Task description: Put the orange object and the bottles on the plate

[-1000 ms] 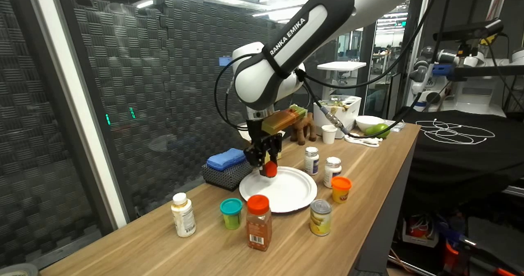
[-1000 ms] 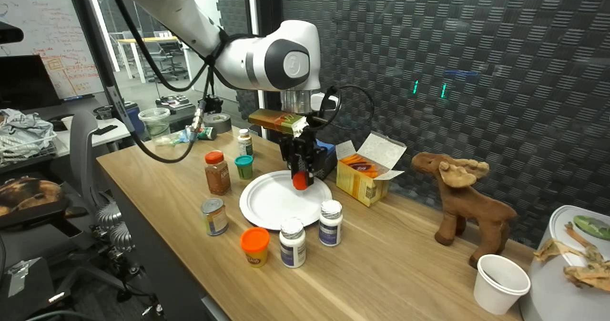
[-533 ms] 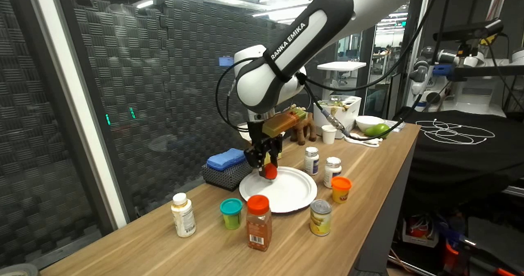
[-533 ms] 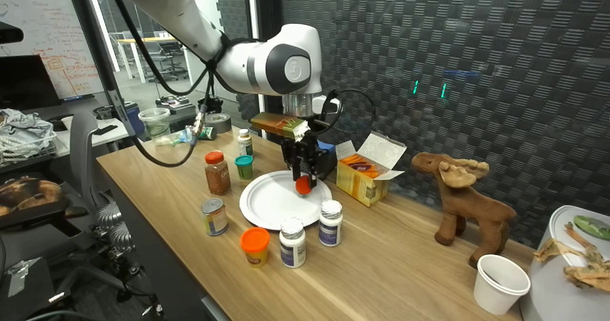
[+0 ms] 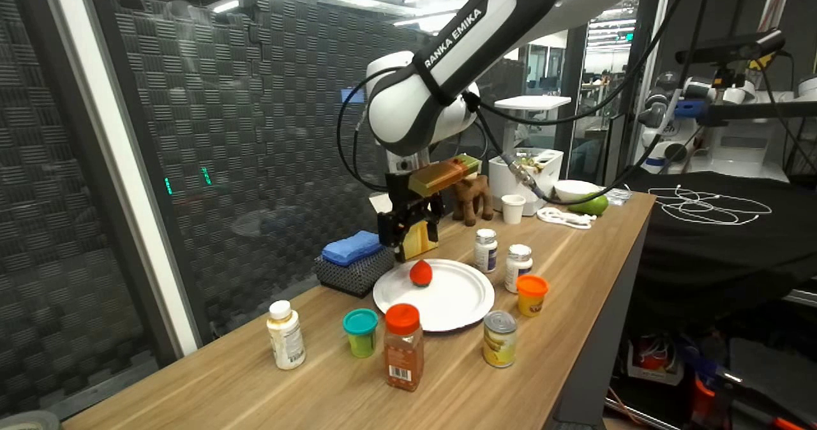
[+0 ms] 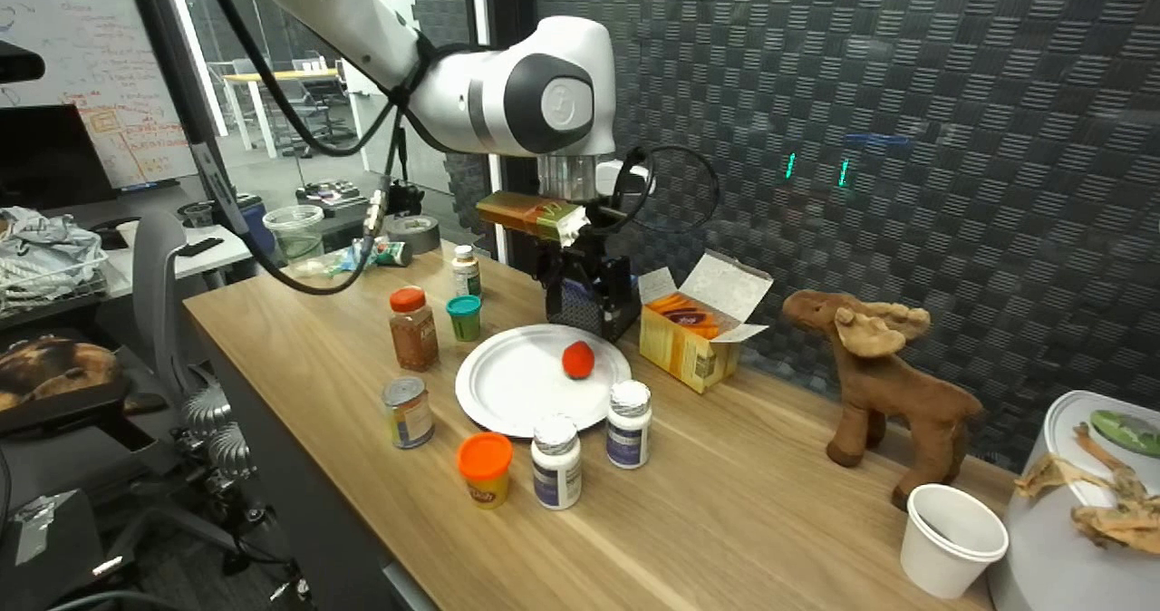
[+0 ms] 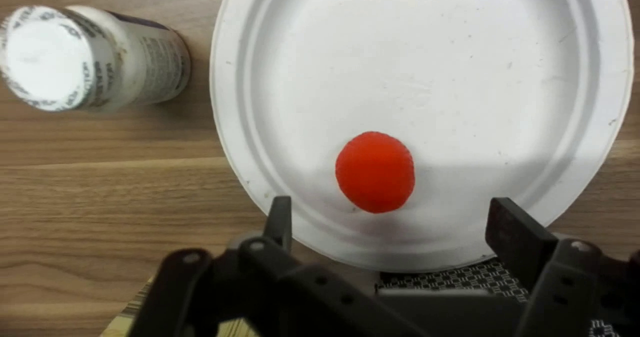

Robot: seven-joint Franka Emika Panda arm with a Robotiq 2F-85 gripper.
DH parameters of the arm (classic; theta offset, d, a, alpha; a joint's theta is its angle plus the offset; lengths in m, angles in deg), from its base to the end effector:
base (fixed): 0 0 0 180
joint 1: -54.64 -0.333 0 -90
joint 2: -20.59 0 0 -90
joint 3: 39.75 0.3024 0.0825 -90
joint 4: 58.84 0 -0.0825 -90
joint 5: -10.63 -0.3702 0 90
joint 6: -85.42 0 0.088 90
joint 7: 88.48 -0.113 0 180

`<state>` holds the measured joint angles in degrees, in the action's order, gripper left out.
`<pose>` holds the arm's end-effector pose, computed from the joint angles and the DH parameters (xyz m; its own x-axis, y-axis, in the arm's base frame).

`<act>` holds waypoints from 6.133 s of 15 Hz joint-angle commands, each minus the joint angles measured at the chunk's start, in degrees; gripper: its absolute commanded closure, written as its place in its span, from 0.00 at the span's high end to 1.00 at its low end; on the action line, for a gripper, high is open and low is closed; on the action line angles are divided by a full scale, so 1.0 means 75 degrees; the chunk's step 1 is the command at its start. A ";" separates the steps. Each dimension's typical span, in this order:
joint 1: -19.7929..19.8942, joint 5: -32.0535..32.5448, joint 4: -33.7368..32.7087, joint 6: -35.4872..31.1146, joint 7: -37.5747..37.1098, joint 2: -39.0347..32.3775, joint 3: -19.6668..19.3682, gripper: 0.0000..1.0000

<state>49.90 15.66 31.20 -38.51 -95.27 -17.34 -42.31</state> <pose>0.6731 0.0255 0.2398 0.9979 -0.0236 -0.0611 -0.0171 -0.9944 0.1044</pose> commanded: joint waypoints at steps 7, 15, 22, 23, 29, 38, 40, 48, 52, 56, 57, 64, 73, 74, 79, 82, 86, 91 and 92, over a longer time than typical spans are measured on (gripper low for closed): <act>0.0063 0.0016 0.0073 0.0178 -0.0010 0.0208 0.0071 1.00; 0.0237 0.0547 0.0079 0.0172 -0.0299 0.0824 -0.0470 1.00; 0.0884 0.0315 0.0002 0.0119 -0.0053 0.0609 -0.0521 1.00; 0.0958 0.0259 0.0016 0.0104 -0.0073 0.0541 -0.0508 1.00; 0.1179 0.0225 0.0358 0.0148 0.0049 0.0468 -0.0497 1.00; 0.1331 0.0127 0.0952 0.0080 0.0650 0.0631 -0.0362 1.00; 0.1344 0.0090 0.0941 0.0122 0.0775 0.0580 -0.0328 1.00; 0.1230 0.0136 0.1299 0.0040 0.0796 0.0833 -0.0309 0.33; 0.1227 0.0133 0.1522 0.0006 0.0728 0.1004 -0.0325 0.24; 0.1159 0.0134 0.1539 0.0053 0.0562 0.1108 -0.0331 0.24; 0.1111 0.0165 0.1518 0.0050 0.0515 0.1143 -0.0327 0.24; 0.0295 0.0687 0.1104 0.0121 0.0018 0.0978 -0.0205 0.24; -0.0229 0.0854 0.0091 0.0177 -0.0271 0.0108 -0.0153 0.24; -0.0225 0.0854 -0.0014 0.0183 -0.0269 0.0032 -0.0166 0.24; -0.0203 0.0980 -0.0126 0.0105 -0.0194 -0.0055 -0.0284 0.24; -0.0211 0.1153 -0.0082 -0.0021 -0.0241 -0.0054 -0.0392 0.24; -0.0097 0.1190 -0.0162 0.0146 -0.0067 -0.0154 -0.0363 0.24; 0.0082 0.0992 -0.0253 0.0365 0.0206 -0.0192 -0.0234 0.24; 0.0095 0.0992 -0.0292 0.0380 0.0211 -0.0227 -0.0237 0.24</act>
<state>49.59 23.62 31.28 -37.40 -95.17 -18.18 -44.83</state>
